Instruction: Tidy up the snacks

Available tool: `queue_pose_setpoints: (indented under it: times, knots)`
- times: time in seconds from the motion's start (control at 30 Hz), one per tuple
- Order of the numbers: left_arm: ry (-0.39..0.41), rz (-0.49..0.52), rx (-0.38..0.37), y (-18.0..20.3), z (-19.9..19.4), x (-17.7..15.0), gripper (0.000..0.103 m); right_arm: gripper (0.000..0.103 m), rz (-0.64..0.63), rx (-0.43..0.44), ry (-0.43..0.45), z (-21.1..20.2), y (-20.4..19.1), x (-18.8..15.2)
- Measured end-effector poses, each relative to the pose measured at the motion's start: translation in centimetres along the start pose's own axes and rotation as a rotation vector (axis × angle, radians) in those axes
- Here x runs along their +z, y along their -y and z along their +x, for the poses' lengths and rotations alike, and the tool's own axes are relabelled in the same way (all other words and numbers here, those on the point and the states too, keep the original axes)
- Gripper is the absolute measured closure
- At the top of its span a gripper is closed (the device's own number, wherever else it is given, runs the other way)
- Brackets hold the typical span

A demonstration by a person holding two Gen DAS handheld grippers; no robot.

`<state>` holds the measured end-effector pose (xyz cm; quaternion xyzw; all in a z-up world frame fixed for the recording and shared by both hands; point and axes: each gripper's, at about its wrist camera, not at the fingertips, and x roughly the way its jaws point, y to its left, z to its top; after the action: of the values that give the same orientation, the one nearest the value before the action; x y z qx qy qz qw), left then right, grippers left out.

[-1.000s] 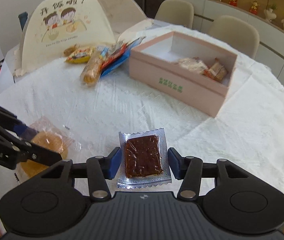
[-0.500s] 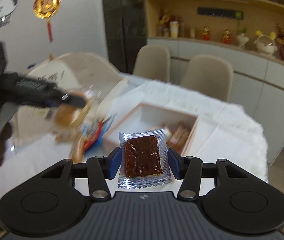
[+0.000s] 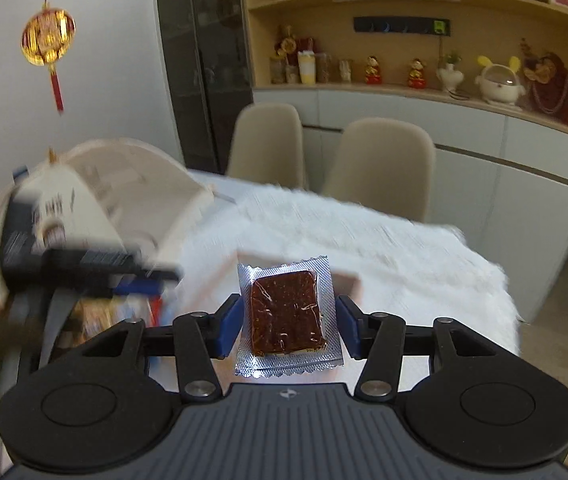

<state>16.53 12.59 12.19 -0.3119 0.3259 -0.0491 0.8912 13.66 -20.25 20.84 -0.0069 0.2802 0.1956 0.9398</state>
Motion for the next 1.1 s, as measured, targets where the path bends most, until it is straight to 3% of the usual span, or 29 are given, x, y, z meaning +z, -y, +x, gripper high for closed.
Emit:
queue_pose_setpoints:
  times: [0.07,0.2,0.3,0.4,0.5,0.67,0.73,0.93,1.0,1.1]
  knots:
    - [0.039,-0.001,0.071,-1.9,-1.5,0.5,0.048,0.033,0.066,0.024,-0.067,3.5,0.8,2.3]
    - [0.077,-0.010,0.205,-6.9,-4.6,1.7,0.048,0.033,0.145,0.004,-0.132,7.5,1.1,2.7]
    - [0.091,-0.012,0.295,-11.0,-6.4,2.9,0.048,0.033,0.082,0.038,-0.200,8.9,-0.7,0.5]
    - [0.050,0.006,0.367,-13.5,-6.3,4.1,0.048,0.033,-0.057,0.030,-0.267,10.7,-4.2,-1.8]
    - [-0.028,0.037,0.356,-14.9,-4.5,4.4,0.048,0.033,-0.177,0.055,-0.304,12.2,-7.9,-3.2]
    - [-0.135,0.151,0.360,-15.0,-0.7,3.7,0.049,0.033,-0.261,0.177,-0.353,13.3,-12.7,-4.7]
    - [-0.163,0.131,0.361,-15.3,-0.2,3.2,0.049,0.033,-0.287,0.210,-0.361,13.3,-14.0,-5.4]
    - [-0.156,0.047,0.279,-16.9,-3.6,0.3,0.060,0.033,-0.396,0.220,-0.339,13.4,-16.6,-7.1]
    - [-0.171,0.017,0.242,-16.5,-5.1,-1.1,0.080,0.033,-0.394,0.241,-0.330,13.6,-17.4,-7.1]
    - [-0.181,-0.006,0.213,-15.6,-7.1,-4.0,0.081,0.033,-0.392,0.267,-0.320,14.5,-18.6,-7.0]
